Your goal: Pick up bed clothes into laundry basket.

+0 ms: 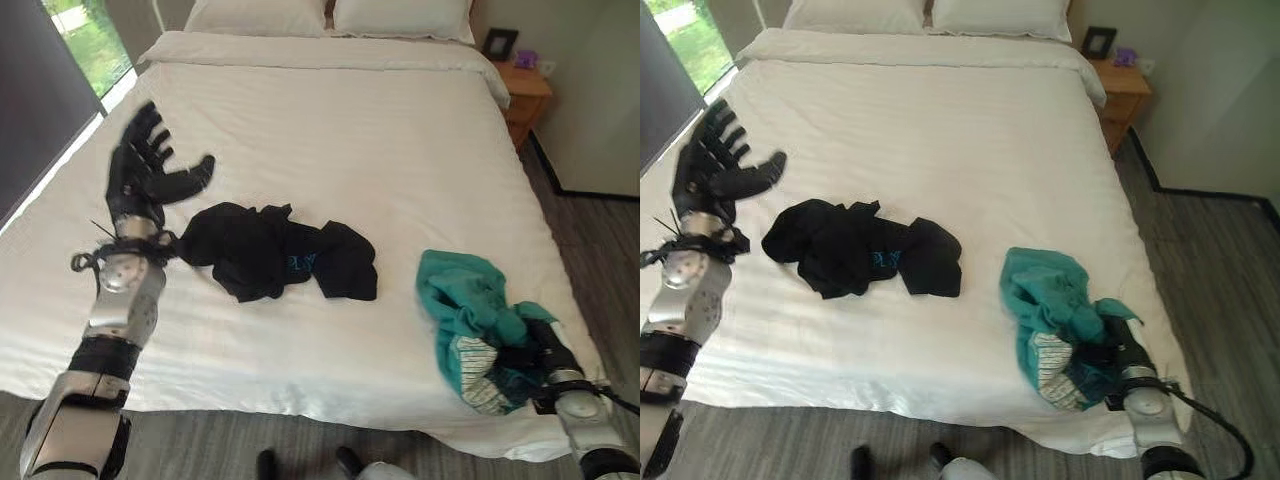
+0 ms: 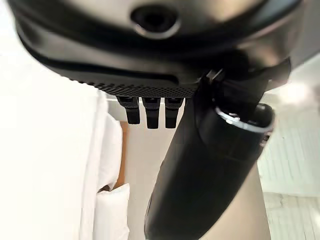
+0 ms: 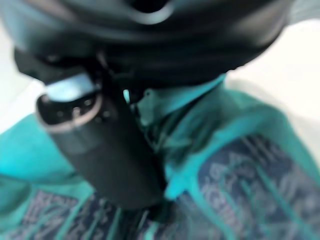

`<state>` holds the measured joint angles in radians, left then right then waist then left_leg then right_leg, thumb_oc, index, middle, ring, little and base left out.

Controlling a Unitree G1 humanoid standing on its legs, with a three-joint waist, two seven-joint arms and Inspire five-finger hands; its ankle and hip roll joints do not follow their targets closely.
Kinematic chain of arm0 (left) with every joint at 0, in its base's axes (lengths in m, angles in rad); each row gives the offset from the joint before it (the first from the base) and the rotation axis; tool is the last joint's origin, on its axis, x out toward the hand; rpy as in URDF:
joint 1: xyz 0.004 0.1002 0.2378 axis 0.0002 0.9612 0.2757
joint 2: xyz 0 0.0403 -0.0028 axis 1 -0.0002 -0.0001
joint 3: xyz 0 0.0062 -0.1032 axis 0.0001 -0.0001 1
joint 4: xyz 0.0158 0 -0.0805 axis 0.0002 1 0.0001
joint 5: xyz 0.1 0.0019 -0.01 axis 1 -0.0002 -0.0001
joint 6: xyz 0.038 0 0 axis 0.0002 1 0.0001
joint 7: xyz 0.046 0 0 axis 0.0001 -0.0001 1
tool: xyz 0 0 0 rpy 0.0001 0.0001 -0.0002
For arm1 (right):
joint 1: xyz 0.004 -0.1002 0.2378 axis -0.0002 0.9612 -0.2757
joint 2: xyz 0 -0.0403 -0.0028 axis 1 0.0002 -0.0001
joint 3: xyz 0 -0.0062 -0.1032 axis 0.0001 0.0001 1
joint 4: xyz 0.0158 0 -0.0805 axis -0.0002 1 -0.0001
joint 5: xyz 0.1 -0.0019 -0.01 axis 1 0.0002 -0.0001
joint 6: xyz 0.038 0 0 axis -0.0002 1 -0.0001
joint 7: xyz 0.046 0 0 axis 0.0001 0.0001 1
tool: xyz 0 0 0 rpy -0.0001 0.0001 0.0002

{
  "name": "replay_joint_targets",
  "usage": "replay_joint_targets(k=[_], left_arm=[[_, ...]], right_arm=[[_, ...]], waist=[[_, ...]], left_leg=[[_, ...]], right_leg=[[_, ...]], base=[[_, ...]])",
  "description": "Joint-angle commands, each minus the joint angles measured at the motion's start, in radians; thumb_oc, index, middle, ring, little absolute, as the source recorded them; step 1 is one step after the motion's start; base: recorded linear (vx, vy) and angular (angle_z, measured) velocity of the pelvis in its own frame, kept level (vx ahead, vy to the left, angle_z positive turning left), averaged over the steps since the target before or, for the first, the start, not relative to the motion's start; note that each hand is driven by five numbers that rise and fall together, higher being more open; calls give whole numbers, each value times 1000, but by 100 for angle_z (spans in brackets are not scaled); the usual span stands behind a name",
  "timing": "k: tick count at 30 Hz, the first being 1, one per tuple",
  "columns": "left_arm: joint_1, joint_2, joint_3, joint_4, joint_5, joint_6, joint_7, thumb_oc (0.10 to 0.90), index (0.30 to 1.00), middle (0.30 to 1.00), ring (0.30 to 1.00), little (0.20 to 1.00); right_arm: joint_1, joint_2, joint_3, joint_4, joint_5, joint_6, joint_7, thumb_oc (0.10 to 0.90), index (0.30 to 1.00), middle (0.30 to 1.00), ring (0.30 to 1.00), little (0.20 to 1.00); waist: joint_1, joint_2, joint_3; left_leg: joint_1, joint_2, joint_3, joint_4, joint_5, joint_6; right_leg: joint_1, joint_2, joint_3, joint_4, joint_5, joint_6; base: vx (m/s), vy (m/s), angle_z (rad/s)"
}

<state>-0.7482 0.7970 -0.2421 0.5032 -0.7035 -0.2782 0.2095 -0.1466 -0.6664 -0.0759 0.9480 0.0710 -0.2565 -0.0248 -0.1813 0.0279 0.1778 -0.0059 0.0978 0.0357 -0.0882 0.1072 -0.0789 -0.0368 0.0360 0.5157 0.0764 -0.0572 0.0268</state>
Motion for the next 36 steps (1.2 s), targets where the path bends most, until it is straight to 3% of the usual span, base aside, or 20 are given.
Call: replay_joint_targets(k=[1,4,5,6,7,8,9,11,12,13,15,17,24,28,29,36], left_arm=[[-327,154,-23,48,106,-128,7,800,900,900,900,900],[-397,172,-79,90,82,-122,-1,800,900,900,900,900],[-452,215,-136,143,78,-97,-41,800,900,900,900,900],[-457,216,-141,146,76,-98,-42,800,900,900,900,900],[-505,258,-196,186,109,-86,-66,800,900,900,900,900],[-514,271,-224,188,122,-86,-81,800,900,900,900,900],[-517,272,-227,189,122,-86,-82,800,900,900,900,900],[-521,332,-296,140,248,-78,-95,800,900,900,900,900],[-523,332,-299,140,250,-77,-93,800,900,900,900,900],[-553,327,-339,134,276,-78,-101,800,900,900,900,900],[-557,337,-384,152,334,-77,-115,800,900,900,900,900],[-573,317,-432,152,372,-78,-133,800,900,900,900,900],[-597,340,-627,34,635,-91,-193,800,900,900,900,900],[-520,367,-640,-85,715,-92,-224,800,900,900,900,900],[-479,420,-650,-158,726,-100,-249,800,900,900,900,900],[-331,510,-558,-308,763,-110,-250,800,900,900,900,900]], right_arm=[[257,57,208,249,-27,187,103,400,300,300,300,300],[215,76,265,203,-45,178,103,400,300,300,300,300],[159,67,329,133,-94,172,104,400,300,300,300,300],[158,69,329,132,-95,173,104,400,300,300,300,300],[120,66,381,68,-123,159,108,400,300,300,300,300],[109,59,407,35,-136,148,110,400,300,300,300,300],[108,60,407,35,-136,148,110,400,300,300,300,300],[105,19,452,-91,-194,125,123,400,300,300,300,300],[107,20,451,-94,-194,127,123,400,300,300,300,300],[115,3,458,-112,-191,118,130,400,300,300,300,300],[107,-7,465,-104,-200,110,131,400,300,300,300,300],[121,-23,457,-94,-212,103,128,400,300,300,300,300],[192,20,415,119,-211,116,126,400,300,300,300,300],[220,45,414,184,-255,128,127,400,300,300,300,300],[229,57,391,185,-235,131,127,400,300,300,300,300],[224,54,400,99,-227,114,123,400,300,300,300,300]], waist=[[-48,22,-34],[-29,25,-37],[8,36,-32],[7,37,-33],[9,41,-40],[14,37,-41],[17,37,-43],[39,32,-46],[40,30,-46],[27,32,-43],[41,28,-44],[27,32,-47],[2,43,-40],[2,45,-37],[8,45,-37],[30,47,-42]], left_leg=[[-81,-4,47,56,15,-20],[-58,-12,95,29,7,-8],[-32,-7,143,17,-19,-9],[-36,-5,142,16,-16,-9],[-24,-7,169,8,-20,-12],[-11,-8,180,7,-25,-12],[-15,-5,183,6,-21,-13],[-8,-10,206,1,-24,-17],[-8,-11,206,1,-24,-17],[-7,-16,203,1,-26,-14],[1,-16,230,1,-40,-17],[-9,-19,226,1,-39,-19],[-5,-20,212,1,-35,-20],[-9,-19,204,1,-34,-22],[-9,-19,203,1,-35,-22],[-9,-17,198,1,-36,-24]], right_leg=[[93,-193,-51,-5,12,138],[60,-209,-90,-7,56,160],[19,-262,-299,3,80,160],[17,-260,-300,0,85,159],[4,-224,-363,-17,79,163],[3,-205,-374,-24,72,167],[-2,-202,-371,-25,77,165],[-1,-222,-470,-62,104,173],[2,-224,-470,-68,107,173],[11,-204,-430,-77,89,172],[17,-231,-468,-114,112,180],[21,-219,-443,-133,113,182],[32,-221,-456,-133,95,179],[34,-222,-461,-131,90,177],[38,-223,-460,-136,91,178],[44,-223,-464,-139,86,179]], base=[[154,289,-29],[104,280,-24],[-12,117,-64],[10,224,-121],[16,153,-115],[15,152,-104],[9,84,-65],[-54,53,-69],[-67,45,-76],[-39,53,-59],[-63,49,-37],[-57,3,-47],[-7,-4,-2],[7,-30,12],[16,-25,14],[2,-3,1]])
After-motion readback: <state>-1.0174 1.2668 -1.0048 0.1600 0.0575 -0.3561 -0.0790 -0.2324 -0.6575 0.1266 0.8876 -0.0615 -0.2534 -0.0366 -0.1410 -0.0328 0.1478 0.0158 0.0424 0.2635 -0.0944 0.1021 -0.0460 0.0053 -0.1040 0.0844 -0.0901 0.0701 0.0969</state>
